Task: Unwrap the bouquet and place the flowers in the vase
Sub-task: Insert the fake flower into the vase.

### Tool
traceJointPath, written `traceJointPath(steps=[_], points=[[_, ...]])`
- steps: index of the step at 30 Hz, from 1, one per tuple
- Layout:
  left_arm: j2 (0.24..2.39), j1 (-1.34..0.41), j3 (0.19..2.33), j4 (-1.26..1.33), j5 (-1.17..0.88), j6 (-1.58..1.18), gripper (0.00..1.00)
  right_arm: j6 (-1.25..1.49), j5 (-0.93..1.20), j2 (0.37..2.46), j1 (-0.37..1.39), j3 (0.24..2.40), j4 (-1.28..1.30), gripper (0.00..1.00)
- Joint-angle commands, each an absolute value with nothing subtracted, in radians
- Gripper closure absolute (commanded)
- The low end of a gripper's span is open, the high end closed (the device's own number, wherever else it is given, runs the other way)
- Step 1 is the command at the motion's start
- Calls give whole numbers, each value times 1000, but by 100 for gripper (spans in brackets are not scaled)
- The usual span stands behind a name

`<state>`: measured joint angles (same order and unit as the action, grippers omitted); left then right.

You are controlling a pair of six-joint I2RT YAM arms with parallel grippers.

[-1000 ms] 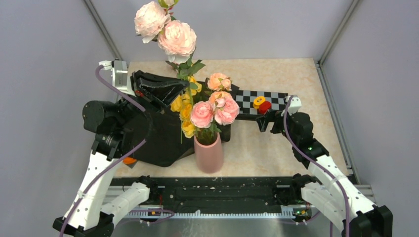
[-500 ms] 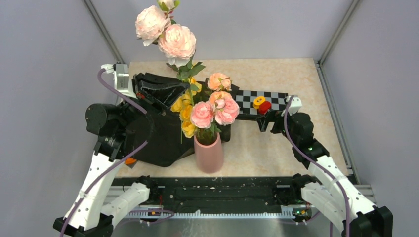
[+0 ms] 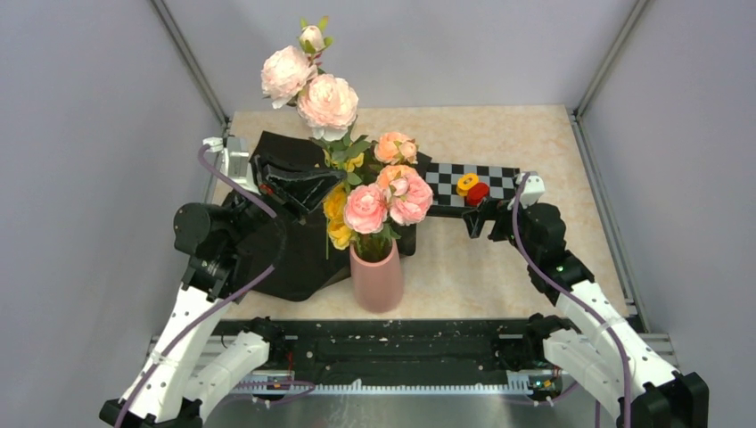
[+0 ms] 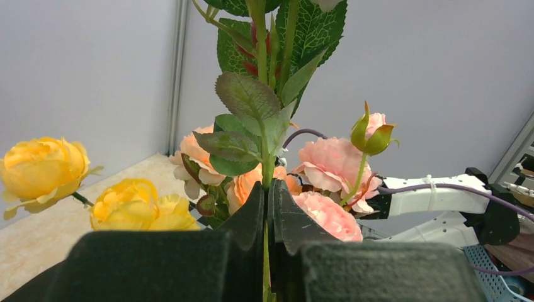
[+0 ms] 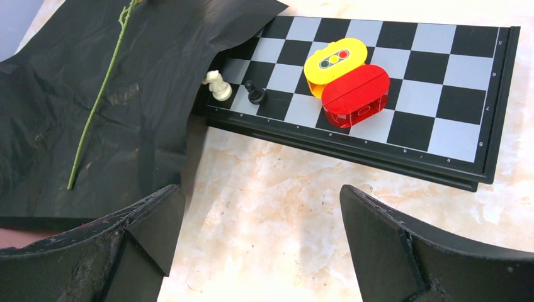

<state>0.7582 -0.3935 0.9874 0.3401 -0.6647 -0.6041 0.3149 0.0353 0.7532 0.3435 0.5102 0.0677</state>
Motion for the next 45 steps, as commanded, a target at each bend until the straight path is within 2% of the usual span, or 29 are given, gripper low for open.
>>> traceJointPath(steps=[1, 23, 31, 36, 40, 45], points=[[729, -397, 957, 404, -670, -620, 100, 307, 36, 750, 331, 523, 18, 5], [637, -397, 781, 371, -702, -646, 100, 309, 38, 752, 331, 521, 15, 5], [622, -397, 760, 266, -715, -609, 98, 310, 38, 749, 330, 521, 19, 5], [618, -397, 764, 213, -712, -590, 94, 309, 38, 749, 331, 520, 21, 5], [620, -397, 776, 197, -713, -586, 83, 310, 35, 745, 330, 521, 24, 5], [634, -397, 832, 151, -730, -564, 78, 309, 35, 745, 331, 522, 26, 5]])
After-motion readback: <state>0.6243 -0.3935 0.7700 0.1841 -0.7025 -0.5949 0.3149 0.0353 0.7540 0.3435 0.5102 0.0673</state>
